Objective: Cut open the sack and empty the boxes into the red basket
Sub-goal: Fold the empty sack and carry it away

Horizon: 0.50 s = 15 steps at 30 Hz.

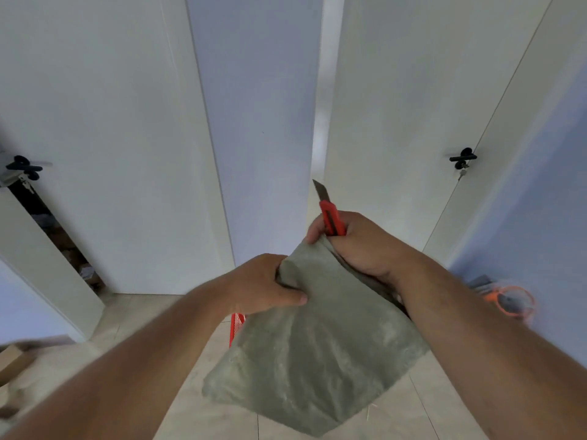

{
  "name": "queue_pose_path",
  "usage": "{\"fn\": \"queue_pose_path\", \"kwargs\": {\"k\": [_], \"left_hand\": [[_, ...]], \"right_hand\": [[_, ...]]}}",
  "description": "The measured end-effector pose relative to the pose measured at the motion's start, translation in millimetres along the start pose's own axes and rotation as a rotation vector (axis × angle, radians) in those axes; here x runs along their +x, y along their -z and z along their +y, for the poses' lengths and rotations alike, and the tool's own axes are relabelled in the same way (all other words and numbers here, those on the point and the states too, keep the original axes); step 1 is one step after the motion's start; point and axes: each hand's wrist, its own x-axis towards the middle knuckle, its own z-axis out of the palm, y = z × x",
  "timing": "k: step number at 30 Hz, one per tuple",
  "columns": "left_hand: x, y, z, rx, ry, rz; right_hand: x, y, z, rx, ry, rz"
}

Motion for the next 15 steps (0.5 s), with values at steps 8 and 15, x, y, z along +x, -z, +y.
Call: {"fn": "queue_pose_path", "kwargs": {"k": [8,15], "left_hand": [[7,-13,-57,-0.973,0.165,0.377],[25,-35,-39,-1.514,0.038,0.53]], "right_hand": [[-54,3,67,0.131,-0.242,0.801],[-97,-79,140,0.676,-0.789,0.589]]}}
